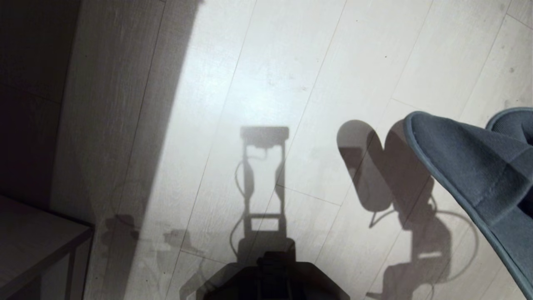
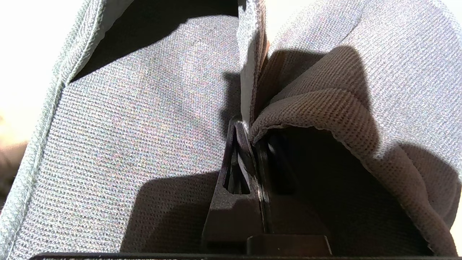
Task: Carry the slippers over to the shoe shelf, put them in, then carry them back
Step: Place the slippers on the floor
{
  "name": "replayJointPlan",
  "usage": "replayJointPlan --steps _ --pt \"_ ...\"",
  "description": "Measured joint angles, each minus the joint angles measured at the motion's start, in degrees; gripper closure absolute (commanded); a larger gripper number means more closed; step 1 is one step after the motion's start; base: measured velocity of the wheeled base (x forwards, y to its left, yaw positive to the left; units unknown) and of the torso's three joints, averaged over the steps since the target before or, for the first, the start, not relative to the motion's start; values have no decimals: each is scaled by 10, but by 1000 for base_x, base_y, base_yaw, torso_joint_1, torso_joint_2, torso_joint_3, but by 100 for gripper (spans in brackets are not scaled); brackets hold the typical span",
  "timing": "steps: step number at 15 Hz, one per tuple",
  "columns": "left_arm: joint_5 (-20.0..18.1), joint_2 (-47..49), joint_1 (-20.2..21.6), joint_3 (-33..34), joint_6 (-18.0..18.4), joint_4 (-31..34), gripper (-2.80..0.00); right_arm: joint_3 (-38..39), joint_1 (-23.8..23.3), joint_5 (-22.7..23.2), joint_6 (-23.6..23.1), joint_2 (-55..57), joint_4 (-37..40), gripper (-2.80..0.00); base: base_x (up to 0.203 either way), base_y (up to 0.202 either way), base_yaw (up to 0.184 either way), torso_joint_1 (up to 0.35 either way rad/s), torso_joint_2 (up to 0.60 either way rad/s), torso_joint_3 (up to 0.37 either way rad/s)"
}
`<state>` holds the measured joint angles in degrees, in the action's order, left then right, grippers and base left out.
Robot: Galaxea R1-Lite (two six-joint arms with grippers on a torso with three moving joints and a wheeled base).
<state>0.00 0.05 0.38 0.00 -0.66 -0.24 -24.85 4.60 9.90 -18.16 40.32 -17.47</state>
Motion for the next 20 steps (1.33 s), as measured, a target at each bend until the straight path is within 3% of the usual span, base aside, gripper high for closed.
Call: replayJointPlan --steps 4,8,11,16,20 --pt "0 0 0 0 1 0 0 -97 4 40 2 182 -131 0 0 0 0 0 0 0" --pt "0 0 0 0 5 0 0 -213 20 53 83 377 -326 0 0 0 0 0 0 0" --pt "0 0 0 0 7 2 0 -325 63 89 119 480 -454 0 0 0 0 0 0 0" --pt "1 0 0 0 7 2 0 -480 132 134 95 569 -402 0 0 0 0 0 0 0" --pt "1 0 0 0 7 2 0 -577 175 137 94 652 -392 0 0 0 0 0 0 0"
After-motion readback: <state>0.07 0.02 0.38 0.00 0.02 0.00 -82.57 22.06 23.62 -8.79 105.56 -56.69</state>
